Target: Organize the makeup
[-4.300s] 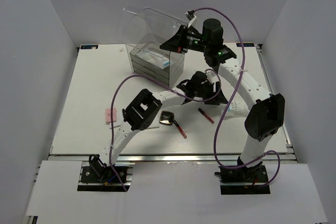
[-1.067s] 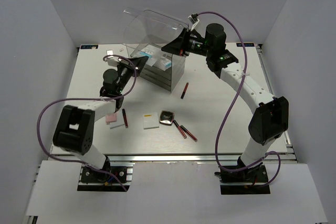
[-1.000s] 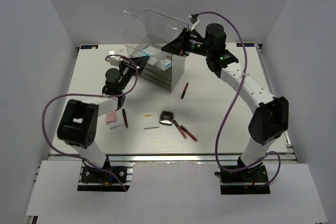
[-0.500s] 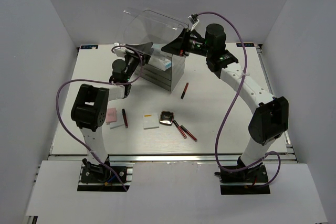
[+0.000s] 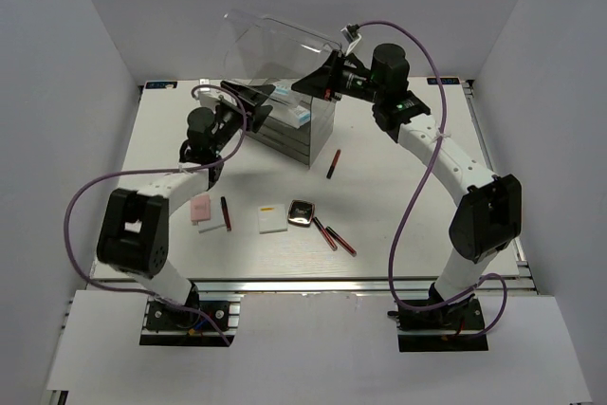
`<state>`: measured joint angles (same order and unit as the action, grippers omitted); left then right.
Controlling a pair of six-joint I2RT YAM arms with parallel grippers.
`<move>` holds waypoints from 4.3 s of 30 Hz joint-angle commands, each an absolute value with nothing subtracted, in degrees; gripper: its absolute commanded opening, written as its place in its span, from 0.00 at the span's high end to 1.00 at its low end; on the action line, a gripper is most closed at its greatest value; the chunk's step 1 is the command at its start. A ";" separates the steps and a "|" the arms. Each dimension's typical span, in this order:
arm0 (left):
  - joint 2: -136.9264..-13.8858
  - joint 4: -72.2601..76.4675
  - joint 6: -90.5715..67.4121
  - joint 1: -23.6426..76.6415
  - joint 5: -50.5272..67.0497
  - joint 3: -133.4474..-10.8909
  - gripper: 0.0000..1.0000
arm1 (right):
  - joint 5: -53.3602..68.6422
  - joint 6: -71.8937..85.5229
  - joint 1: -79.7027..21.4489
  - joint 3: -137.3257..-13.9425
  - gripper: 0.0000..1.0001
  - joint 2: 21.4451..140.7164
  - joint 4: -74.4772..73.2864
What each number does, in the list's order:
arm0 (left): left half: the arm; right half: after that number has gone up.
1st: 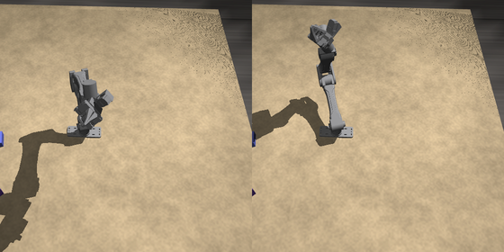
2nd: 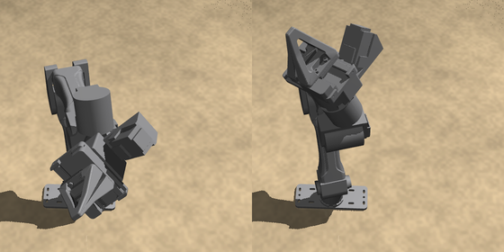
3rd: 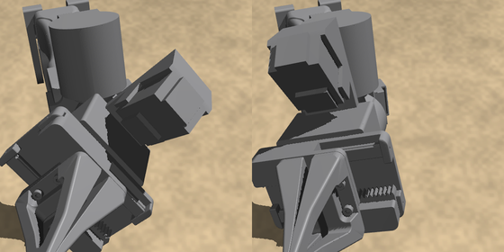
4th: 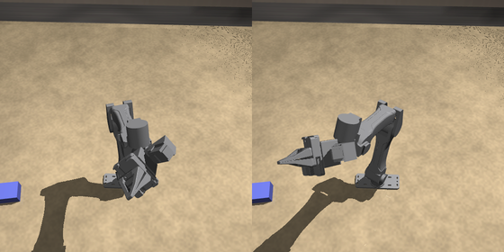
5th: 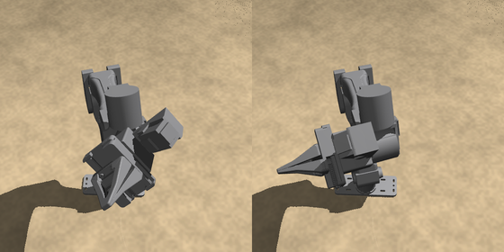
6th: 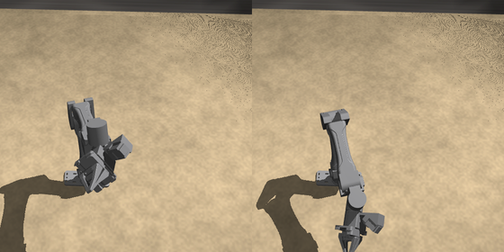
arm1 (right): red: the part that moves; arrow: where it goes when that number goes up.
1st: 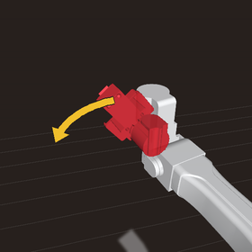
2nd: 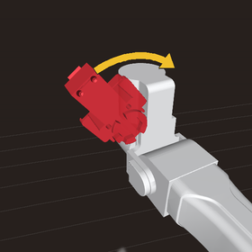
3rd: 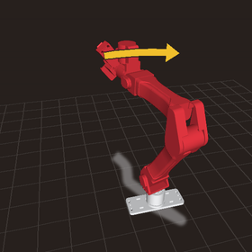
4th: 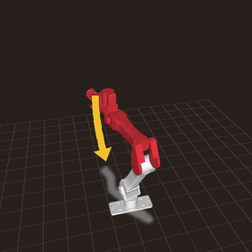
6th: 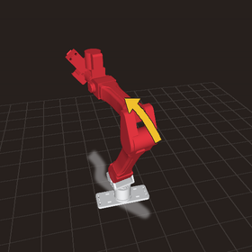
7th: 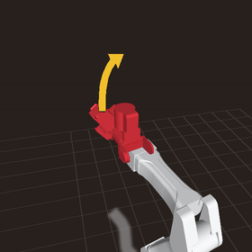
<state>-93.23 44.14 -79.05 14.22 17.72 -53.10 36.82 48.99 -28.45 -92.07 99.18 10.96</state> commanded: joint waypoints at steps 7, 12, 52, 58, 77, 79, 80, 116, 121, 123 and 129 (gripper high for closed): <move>-67.44 -4.95 -60.65 13.97 13.81 -46.69 0.02 | 37.79 46.23 -28.30 -90.80 1.00 94.22 15.03; -51.81 -16.24 -61.69 13.71 6.44 -38.95 0.02 | 37.18 42.64 -28.39 -87.72 0.96 93.17 12.93; -99.38 28.74 -74.18 13.71 12.57 -52.29 0.55 | 43.50 -9.33 -25.40 -57.84 0.68 64.42 -6.07; -105.55 30.32 -75.14 13.71 12.57 -56.33 0.54 | 44.21 -7.91 -24.43 -55.46 0.67 64.25 -2.38; -111.62 38.57 -75.14 13.71 11.69 -55.37 0.98 | 44.65 -5.71 -22.50 -53.26 0.69 63.99 -0.70; -110.92 39.28 -74.89 13.71 11.60 -54.50 1.00 | 44.47 -5.71 -22.50 -53.09 0.69 63.90 -0.70; -110.40 39.81 -74.62 13.71 11.69 -53.54 1.00 | 44.21 -5.71 -22.41 -53.00 0.69 63.90 -0.70; -66.99 3.48 -54.15 13.36 3.17 -38.76 0.19 | 21.29 -18.01 -32.86 -50.36 0.37 73.21 -20.47; -51.73 -14.81 -50.19 13.27 -7.37 -38.50 0.02 | 13.99 -19.77 -37.78 -49.31 0.37 76.63 -25.75; -47.39 -18.35 -49.75 13.27 -10.00 -37.97 0.02 | 12.84 -19.86 -38.84 -48.52 0.37 76.64 -25.67; -37.01 -28.64 -49.65 13.27 -8.97 -37.00 0.02 | 7.83 -18.55 -43.50 -46.41 0.40 78.39 -25.40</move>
<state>-38.65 -19.25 -50.96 13.34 -7.55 -37.50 12.10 -18.57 -41.43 -46.68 77.36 -24.93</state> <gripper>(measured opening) 0.981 0.605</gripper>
